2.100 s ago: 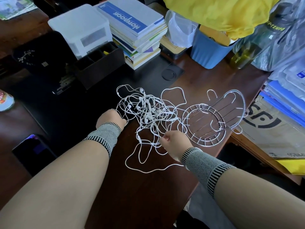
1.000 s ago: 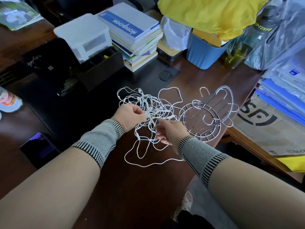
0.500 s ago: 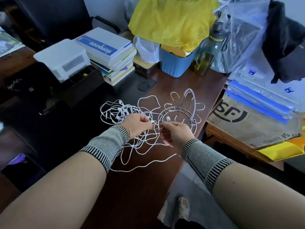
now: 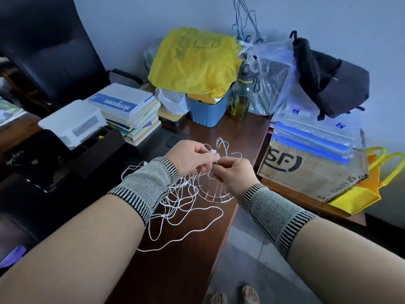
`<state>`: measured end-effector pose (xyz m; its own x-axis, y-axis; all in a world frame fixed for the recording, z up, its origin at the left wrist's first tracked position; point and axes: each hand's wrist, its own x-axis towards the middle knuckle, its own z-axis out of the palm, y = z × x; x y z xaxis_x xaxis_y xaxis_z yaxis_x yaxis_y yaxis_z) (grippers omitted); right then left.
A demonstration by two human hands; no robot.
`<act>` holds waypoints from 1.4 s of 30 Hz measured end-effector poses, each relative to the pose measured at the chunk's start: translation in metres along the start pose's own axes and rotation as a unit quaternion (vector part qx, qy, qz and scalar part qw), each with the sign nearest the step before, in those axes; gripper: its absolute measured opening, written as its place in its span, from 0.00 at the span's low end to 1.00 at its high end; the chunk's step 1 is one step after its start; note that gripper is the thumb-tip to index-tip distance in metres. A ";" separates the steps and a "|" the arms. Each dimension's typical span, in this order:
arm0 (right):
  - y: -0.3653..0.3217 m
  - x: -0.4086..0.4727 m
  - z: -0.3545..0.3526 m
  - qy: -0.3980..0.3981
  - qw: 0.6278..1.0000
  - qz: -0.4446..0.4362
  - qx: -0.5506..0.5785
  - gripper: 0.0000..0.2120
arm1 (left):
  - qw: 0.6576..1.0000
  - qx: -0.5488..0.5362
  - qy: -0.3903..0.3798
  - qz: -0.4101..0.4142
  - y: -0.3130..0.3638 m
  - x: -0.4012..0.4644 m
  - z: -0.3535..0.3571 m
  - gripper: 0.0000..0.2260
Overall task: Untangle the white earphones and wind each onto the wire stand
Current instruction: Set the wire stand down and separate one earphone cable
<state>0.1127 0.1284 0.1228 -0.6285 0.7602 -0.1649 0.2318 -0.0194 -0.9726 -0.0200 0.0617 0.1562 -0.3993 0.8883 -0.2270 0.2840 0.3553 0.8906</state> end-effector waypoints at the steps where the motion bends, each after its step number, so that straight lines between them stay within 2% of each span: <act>1: -0.004 -0.001 -0.003 -0.006 1.000 0.002 0.021 0.07 | 1.000 0.000 0.002 0.007 0.006 0.001 0.001 0.10; 5: -0.019 -0.005 -0.018 -0.029 0.988 0.034 0.150 0.08 | 0.999 0.003 0.035 0.037 0.025 0.006 0.006 0.11; 8: -0.029 -0.005 -0.025 -0.037 0.985 0.030 0.169 0.06 | 0.996 0.001 0.068 0.056 0.036 0.010 0.012 0.14; 11: -0.037 -0.004 -0.030 -0.017 0.982 0.029 0.184 0.10 | 0.993 -0.009 0.100 0.067 0.049 0.011 0.016 0.19; 13: -0.043 -0.003 -0.035 0.002 0.974 0.036 0.226 0.11 | 0.997 -0.029 0.073 0.029 0.054 0.011 0.016 0.23; 15: -0.049 -0.002 -0.041 0.016 0.964 0.043 0.263 0.10 | 0.997 -0.070 0.009 -0.035 0.056 0.007 0.017 0.25; 18: -0.056 -0.001 -0.052 0.055 0.946 0.057 0.315 0.09 | 0.998 -0.054 -0.023 -0.025 0.055 -0.001 0.018 0.15; 21: -0.061 0.003 -0.057 0.089 0.938 0.059 0.330 0.09 | 1.000 -0.006 -0.007 0.007 0.062 -0.004 0.010 0.11; 27: -0.099 0.013 -0.063 0.115 0.904 0.032 0.410 0.10 | 0.999 -0.016 0.040 0.025 0.098 0.004 -0.040 0.05; 29: -0.108 0.017 -0.068 0.139 0.901 0.027 0.409 0.10 | 0.998 0.020 0.049 0.042 0.105 0.005 -0.054 0.05; 30: -0.108 0.019 -0.071 0.154 0.905 0.032 0.395 0.10 | 0.995 0.073 0.048 0.044 0.107 0.005 -0.059 0.05; 32: -0.100 0.021 -0.073 0.188 0.914 0.053 0.357 0.10 | 0.964 0.258 0.052 0.031 0.107 0.005 -0.069 0.05; 33: -0.096 0.023 -0.074 0.207 0.915 0.062 0.340 0.11 | 0.936 0.342 0.079 0.023 0.105 0.007 -0.075 0.05; 34: -0.092 0.025 -0.075 0.224 0.916 0.067 0.327 0.12 | 0.915 0.380 0.133 0.024 0.102 0.009 -0.082 0.05; 35: -0.089 0.027 -0.075 0.237 0.916 0.069 0.317 0.12 | 0.908 0.363 0.207 0.022 0.099 0.011 -0.088 0.07; 37: -0.087 0.031 -0.074 0.241 0.917 0.069 0.309 0.13 | 0.901 0.253 0.351 0.033 0.096 0.012 -0.100 0.08; 38: -0.086 0.032 -0.072 0.234 0.921 0.071 0.302 0.12 | 0.889 0.218 0.400 0.043 0.094 0.013 -0.103 0.08; 39: -0.085 0.033 -0.069 0.224 0.927 0.076 0.291 0.12 | 0.881 0.207 0.423 0.040 0.093 0.013 -0.103 0.08; 40: -0.082 0.034 -0.066 0.215 0.933 0.080 0.277 0.11 | 0.886 0.211 0.411 0.031 0.092 0.014 -0.101 0.09; 42: -0.074 0.035 -0.060 0.206 0.941 0.089 0.252 0.10 | 0.900 0.299 0.316 -0.024 0.084 0.015 -0.092 0.11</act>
<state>0.1187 0.1955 0.1988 -0.2475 0.9009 -0.3565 -0.1404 -0.3974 -0.9068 -0.0818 0.0783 0.2641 -0.7865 0.5913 0.1783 0.5959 0.6506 0.4708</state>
